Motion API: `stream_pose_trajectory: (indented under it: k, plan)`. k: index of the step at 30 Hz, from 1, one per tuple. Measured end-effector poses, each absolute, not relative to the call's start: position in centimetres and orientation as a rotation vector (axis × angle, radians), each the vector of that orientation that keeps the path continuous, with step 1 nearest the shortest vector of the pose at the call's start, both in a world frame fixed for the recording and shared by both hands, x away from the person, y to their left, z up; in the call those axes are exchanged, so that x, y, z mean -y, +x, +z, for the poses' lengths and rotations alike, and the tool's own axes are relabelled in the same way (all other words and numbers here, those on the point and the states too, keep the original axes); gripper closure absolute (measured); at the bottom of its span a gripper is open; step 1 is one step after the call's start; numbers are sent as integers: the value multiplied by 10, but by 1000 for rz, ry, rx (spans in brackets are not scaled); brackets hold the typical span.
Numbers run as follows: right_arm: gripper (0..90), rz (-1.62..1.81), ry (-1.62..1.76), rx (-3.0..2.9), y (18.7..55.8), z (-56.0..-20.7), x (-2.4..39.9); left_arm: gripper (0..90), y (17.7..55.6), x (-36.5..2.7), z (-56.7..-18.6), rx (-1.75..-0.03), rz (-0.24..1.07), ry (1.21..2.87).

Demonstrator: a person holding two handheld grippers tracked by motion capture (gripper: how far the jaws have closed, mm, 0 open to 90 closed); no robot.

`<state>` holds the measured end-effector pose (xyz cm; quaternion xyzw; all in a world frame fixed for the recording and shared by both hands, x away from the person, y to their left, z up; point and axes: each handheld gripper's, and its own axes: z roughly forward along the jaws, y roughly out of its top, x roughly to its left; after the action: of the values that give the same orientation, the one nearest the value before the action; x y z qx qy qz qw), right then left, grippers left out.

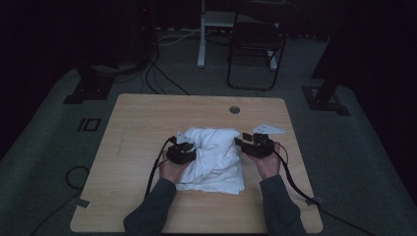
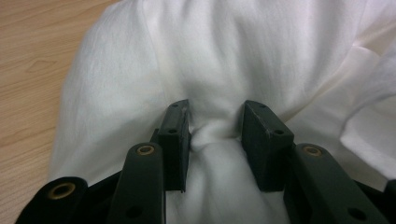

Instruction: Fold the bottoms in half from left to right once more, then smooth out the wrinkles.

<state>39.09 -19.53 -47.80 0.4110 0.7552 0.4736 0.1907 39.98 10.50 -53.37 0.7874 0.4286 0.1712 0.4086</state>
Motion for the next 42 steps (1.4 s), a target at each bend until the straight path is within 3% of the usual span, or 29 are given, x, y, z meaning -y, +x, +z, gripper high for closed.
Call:
stream_pose_trajectory:
  k: [6,7,8,10,11,12,17,26,31,32,34,36,37,42]
  plan:
    - [537,1280,1124,-2168,395,-474,175,617,399,-105,-533,-1069,443,1983]
    - [625,1233,1151,-2206,409,-481,172,616,398,-105,-532,-1065,451,1989]
    - [625,1233,1151,-2206,409,-481,172,614,398,-105,-532,-1065,451,1989]
    - [794,1216,1189,-2223,421,-488,171,608,395,-105,-528,-1071,481,1981]
    - [794,1216,1189,-2223,421,-488,171,598,395,-105,-528,-1071,481,1981]
    - [880,1197,1217,-2208,431,-496,171,561,389,-104,-520,-1082,522,1963]
    - [885,1192,1258,-2178,438,-498,174,552,365,-101,-497,-1006,512,1909]
    - [881,1195,1256,-2190,440,-496,178,529,339,-88,-484,-813,255,1894]
    - [879,1200,1260,-2193,441,-496,178,503,337,-77,-485,-790,279,1917]
    - [879,1199,1261,-2193,441,-496,178,536,338,-75,-486,-796,300,1927]
    - [879,1199,1260,-2194,442,-497,178,739,339,-72,-487,-802,304,1936]
    - [879,1198,1262,-2194,442,-497,178,739,338,-65,-489,-772,257,1943]
    - [881,1192,1264,-2194,443,-496,179,878,333,-59,-489,-718,227,1942]
    - [886,1191,1288,-2165,449,-494,184,894,309,-26,-493,-524,155,2009]
